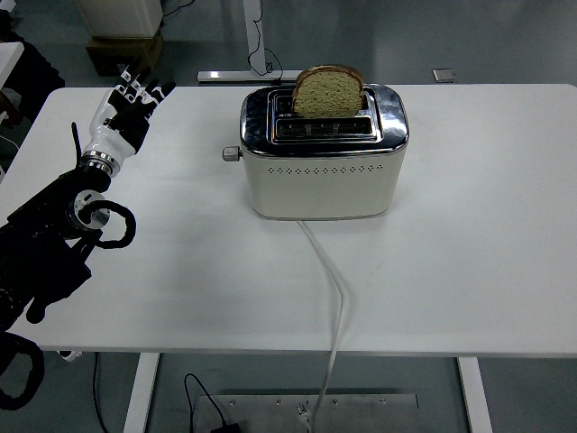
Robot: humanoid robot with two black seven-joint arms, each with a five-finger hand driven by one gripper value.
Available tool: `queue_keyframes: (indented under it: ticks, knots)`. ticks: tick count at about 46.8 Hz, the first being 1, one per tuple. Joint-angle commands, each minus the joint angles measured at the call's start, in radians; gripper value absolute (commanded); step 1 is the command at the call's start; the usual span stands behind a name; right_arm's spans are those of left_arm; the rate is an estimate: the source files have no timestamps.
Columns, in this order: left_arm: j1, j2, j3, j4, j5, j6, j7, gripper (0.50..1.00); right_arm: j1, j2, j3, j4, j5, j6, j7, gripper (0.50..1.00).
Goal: Press down toaster
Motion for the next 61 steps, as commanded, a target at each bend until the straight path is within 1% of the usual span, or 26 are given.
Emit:
queue_keyframes:
  ticks: [1, 11, 20, 28, 32, 36, 46, 49, 55, 61]
  knots:
    - [0.000, 0.004, 0.000, 0.000, -0.010, -0.001, 0.000, 1.000, 0.000, 0.000, 0.000, 0.000, 0.000, 0.000, 0.000, 0.998]
    - [-0.011, 0.007, 0.000, 0.002, -0.039, 0.002, 0.000, 1.000, 0.000, 0.000, 0.000, 0.000, 0.000, 0.000, 0.000, 0.998]
    - [-0.023, 0.007, 0.000, 0.002, -0.036, 0.013, 0.000, 1.000, 0.000, 0.000, 0.000, 0.000, 0.000, 0.000, 0.000, 0.998]
    - [-0.023, 0.008, 0.000, 0.002, -0.036, 0.010, 0.002, 1.000, 0.000, 0.000, 0.000, 0.000, 0.000, 0.000, 0.000, 0.998]
    - [-0.026, 0.018, 0.000, 0.002, -0.027, 0.010, 0.002, 1.000, 0.000, 0.000, 0.000, 0.000, 0.000, 0.000, 0.000, 0.998]
    - [-0.026, 0.059, 0.003, 0.000, -0.025, 0.009, 0.003, 1.000, 0.000, 0.000, 0.000, 0.000, 0.000, 0.000, 0.000, 0.998]
    - [-0.012, 0.062, 0.003, 0.000, -0.027, 0.002, 0.006, 1.000, 0.000, 0.000, 0.000, 0.001, 0.000, 0.000, 0.000, 0.998]
    - [-0.011, 0.065, 0.011, -0.003, -0.019, -0.001, 0.005, 1.000, 0.000, 0.000, 0.000, 0.000, 0.000, 0.000, 0.000, 0.998]
    - [-0.014, 0.071, 0.015, -0.007, 0.048, -0.002, 0.003, 1.000, 0.000, 0.000, 0.000, 0.000, 0.000, 0.000, 0.000, 0.998]
    - [-0.009, 0.073, 0.015, -0.044, 0.073, -0.016, 0.002, 1.000, 0.000, 0.000, 0.000, 0.000, 0.000, 0.000, 0.000, 0.998]
